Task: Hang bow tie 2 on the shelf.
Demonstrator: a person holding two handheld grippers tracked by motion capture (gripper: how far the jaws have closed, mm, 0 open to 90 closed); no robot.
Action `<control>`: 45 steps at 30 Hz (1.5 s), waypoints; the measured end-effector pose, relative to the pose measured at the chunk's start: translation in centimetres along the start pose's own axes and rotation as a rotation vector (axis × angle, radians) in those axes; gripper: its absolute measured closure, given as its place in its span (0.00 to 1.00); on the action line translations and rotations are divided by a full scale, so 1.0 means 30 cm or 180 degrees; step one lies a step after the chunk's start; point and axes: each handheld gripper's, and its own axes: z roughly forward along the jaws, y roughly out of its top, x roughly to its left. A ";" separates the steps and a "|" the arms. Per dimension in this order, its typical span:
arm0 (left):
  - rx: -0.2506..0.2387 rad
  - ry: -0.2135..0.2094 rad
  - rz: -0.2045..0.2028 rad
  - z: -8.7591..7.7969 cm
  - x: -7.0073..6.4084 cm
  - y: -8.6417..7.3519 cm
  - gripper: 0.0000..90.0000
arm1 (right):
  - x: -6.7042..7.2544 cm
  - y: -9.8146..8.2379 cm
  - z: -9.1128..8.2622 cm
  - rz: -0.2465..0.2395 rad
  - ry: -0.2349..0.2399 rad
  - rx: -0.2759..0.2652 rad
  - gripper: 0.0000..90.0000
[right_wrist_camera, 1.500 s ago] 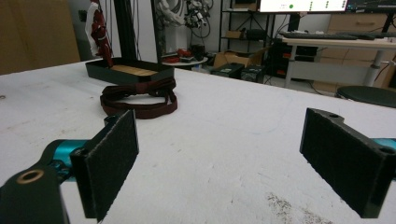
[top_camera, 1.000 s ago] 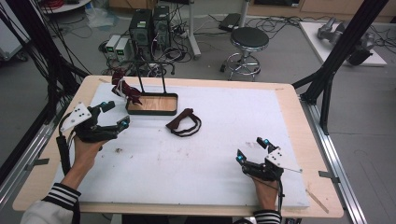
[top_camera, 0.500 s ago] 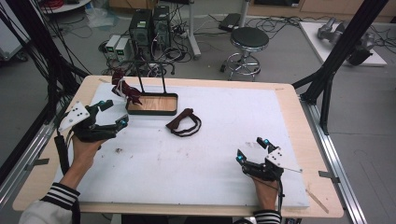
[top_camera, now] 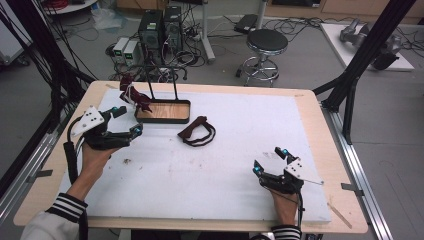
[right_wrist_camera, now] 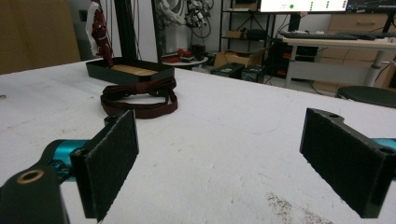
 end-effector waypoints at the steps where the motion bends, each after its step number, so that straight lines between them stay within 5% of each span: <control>1: 0.0029 0.0002 -0.0001 0.007 -0.001 0.002 0.18 | 0.000 0.000 0.000 0.0002 0.0002 0.0000 0.12; 23: 0.0693 -0.0214 0.0128 0.243 -0.102 0.074 0.18 | -0.002 0.000 -0.001 0.0016 -0.0002 -0.0018 0.12; 45: 0.1440 -0.0130 0.0209 0.469 -0.192 0.063 0.21 | -0.005 -0.001 -0.004 0.0039 0.0017 -0.0048 0.12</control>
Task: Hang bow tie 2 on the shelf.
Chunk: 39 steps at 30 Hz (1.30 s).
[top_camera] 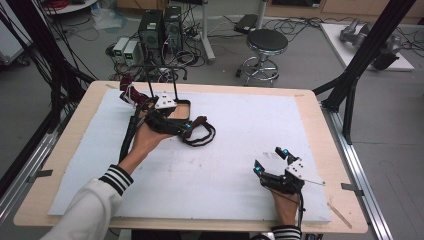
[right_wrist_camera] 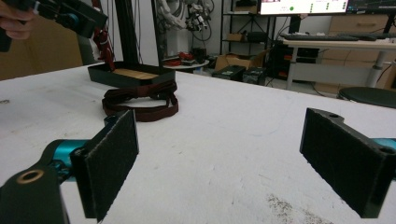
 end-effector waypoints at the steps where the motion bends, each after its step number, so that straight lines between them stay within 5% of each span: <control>1: 0.0000 0.0000 0.0000 0.000 0.000 0.000 0.21 | 0.000 0.000 0.000 -0.0001 -0.0001 -0.0001 0.12; 19: 0.0724 -0.0030 -0.0219 0.157 0.012 -0.009 0.22 | -0.002 0.000 -0.001 0.0018 -0.0001 -0.0013 0.12; 39: 0.1079 -0.0160 -0.0673 0.227 0.045 -0.022 0.30 | -0.004 -0.001 -0.001 0.0016 0.0005 -0.0028 0.12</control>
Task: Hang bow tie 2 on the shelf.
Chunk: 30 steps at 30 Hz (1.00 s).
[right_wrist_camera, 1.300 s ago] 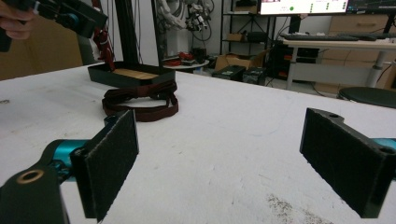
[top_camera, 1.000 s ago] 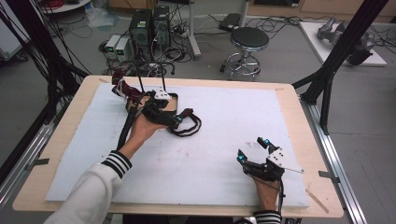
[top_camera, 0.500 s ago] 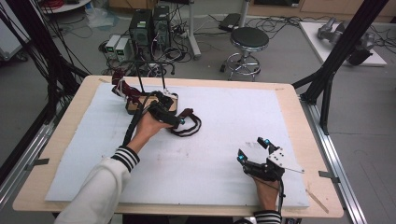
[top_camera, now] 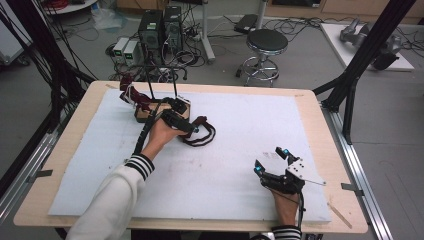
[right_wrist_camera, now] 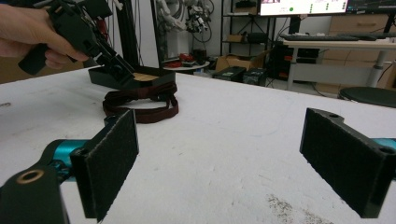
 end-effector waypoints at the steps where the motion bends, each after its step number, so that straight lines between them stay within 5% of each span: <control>1: 0.0000 0.0000 0.0000 0.000 0.000 0.000 0.30 | 0.000 0.000 0.000 0.0000 0.0000 0.0000 0.12; 30: 0.0339 -0.0019 -0.0161 0.072 0.001 0.024 0.54 | -0.002 0.000 -0.002 0.0045 -0.0006 0.0001 0.12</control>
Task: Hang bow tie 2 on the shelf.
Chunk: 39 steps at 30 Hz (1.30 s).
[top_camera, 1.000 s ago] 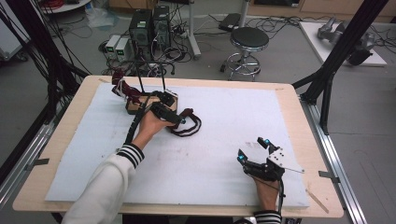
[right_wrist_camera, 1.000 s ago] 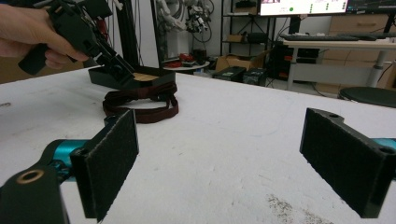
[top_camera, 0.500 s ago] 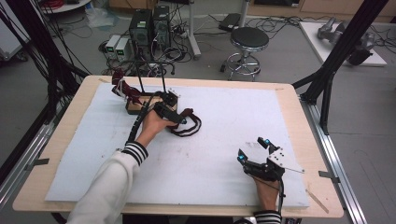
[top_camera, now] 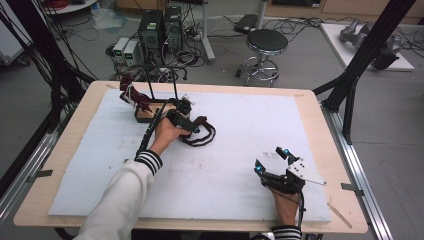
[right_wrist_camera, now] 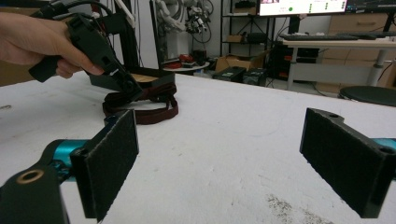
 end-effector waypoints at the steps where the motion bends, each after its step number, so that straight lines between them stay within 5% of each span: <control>1: 0.0002 0.0012 0.0007 0.002 0.000 0.000 0.55 | -0.001 0.000 0.000 -0.0006 -0.0001 -0.0004 0.12; 11: 0.0048 0.0040 0.0006 0.009 -0.001 -0.001 0.66 | -0.001 0.000 0.000 -0.0005 -0.0003 -0.0005 0.12; 27: 0.0115 0.0222 0.0225 0.018 -0.017 -0.008 0.81 | -0.001 0.000 -0.001 -0.0015 -0.0006 -0.0018 0.12; 39: -0.0086 0.0255 0.0289 -0.003 -0.029 -0.025 0.81 | -0.001 -0.001 -0.001 -0.0018 -0.0010 -0.0023 0.12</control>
